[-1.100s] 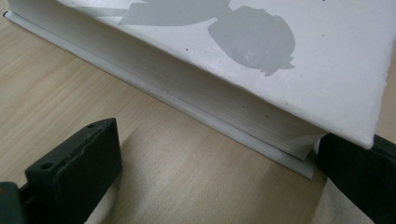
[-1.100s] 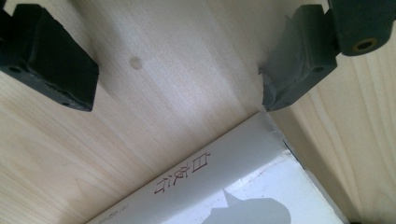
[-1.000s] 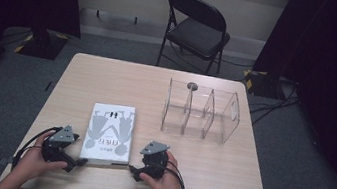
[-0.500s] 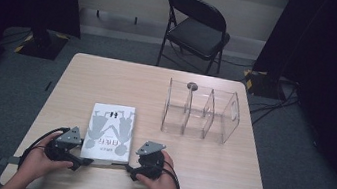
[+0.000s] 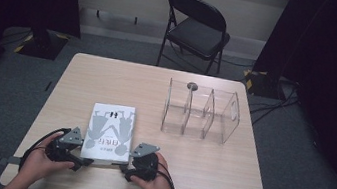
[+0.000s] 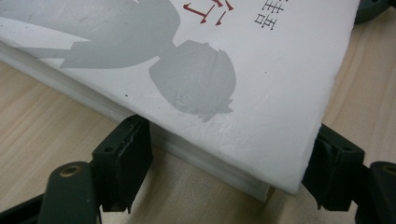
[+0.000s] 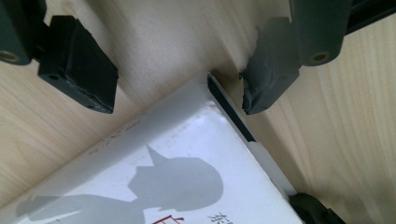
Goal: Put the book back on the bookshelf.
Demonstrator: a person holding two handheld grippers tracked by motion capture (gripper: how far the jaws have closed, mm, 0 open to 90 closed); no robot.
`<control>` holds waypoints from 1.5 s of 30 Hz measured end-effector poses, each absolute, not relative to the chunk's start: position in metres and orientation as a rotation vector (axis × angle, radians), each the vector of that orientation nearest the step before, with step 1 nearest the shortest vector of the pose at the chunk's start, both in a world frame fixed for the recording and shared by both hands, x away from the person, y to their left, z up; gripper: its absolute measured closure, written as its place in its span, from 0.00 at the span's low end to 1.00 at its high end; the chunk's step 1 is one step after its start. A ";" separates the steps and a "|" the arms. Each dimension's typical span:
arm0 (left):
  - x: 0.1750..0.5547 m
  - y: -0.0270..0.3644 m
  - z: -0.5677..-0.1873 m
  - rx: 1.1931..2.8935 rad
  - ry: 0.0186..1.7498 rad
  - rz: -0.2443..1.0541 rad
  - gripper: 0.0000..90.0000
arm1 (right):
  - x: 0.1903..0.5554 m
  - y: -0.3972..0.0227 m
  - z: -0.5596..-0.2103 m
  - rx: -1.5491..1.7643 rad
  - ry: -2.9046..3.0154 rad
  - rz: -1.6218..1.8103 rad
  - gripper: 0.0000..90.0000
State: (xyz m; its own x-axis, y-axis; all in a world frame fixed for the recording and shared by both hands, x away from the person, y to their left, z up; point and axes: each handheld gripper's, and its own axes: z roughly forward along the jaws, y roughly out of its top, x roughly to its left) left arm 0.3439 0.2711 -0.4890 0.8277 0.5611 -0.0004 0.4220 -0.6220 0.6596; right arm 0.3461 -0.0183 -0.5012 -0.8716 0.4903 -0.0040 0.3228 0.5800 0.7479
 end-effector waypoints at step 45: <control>0.345 0.263 -0.456 2.243 0.709 0.385 0.33 | 0.341 0.002 -0.502 0.769 2.571 1.115 0.13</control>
State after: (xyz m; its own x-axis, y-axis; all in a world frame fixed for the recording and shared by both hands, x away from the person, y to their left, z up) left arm 0.3447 0.2628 -0.4564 0.8024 0.5940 0.0575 0.3722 -0.5734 0.7299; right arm 0.3406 0.0022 -0.5020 -0.8342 0.5514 -0.0065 0.3721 0.5715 0.7314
